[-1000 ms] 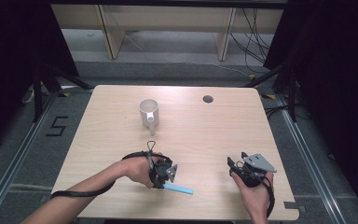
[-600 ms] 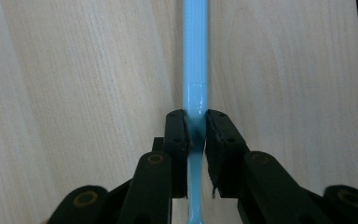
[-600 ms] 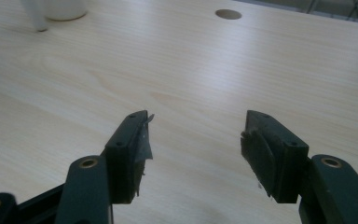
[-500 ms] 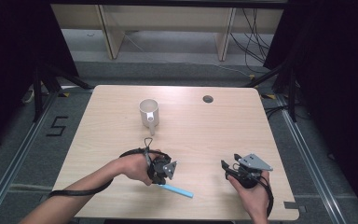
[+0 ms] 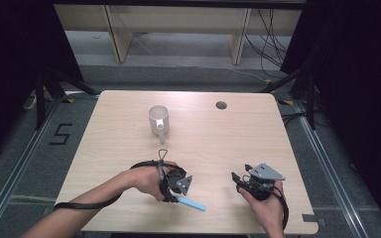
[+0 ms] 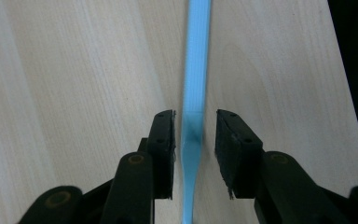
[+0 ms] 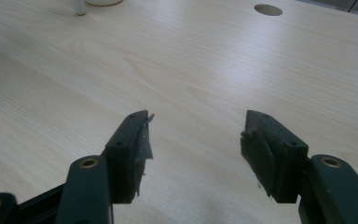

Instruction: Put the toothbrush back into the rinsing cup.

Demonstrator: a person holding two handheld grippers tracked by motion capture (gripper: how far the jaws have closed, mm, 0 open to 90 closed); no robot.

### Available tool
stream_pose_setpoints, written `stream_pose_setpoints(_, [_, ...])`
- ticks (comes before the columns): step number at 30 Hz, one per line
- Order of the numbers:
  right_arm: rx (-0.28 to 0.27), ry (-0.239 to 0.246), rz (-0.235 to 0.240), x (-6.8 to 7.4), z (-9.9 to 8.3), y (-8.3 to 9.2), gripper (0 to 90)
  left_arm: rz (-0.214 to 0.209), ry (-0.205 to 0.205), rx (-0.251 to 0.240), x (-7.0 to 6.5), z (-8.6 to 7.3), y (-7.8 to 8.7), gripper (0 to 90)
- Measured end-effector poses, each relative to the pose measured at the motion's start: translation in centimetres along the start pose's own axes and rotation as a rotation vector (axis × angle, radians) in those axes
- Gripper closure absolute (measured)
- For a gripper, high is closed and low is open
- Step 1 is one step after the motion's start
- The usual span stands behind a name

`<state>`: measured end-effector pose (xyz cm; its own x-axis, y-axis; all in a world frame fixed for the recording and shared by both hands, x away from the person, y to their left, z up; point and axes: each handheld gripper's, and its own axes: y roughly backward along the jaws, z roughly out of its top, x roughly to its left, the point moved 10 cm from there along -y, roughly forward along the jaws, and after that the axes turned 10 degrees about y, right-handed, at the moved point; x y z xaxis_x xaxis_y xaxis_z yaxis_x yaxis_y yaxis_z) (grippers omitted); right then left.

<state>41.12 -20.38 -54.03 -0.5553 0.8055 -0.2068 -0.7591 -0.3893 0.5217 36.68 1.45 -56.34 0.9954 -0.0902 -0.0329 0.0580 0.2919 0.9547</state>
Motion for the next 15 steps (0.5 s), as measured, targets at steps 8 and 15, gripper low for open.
stream_pose_setpoints(8, [0.012, -0.023, 0.003, 0.15, -0.15, -0.04, 41.7, -0.036, -0.020, 0.051, 0.16, -0.37, -0.78, 70.5])
stream_pose_setpoints(15, [0.014, -0.001, 0.008, 0.05, -0.19, -0.15, 41.6, -0.037, -0.053, 0.089, 0.06, -0.06, -0.90, 73.2])
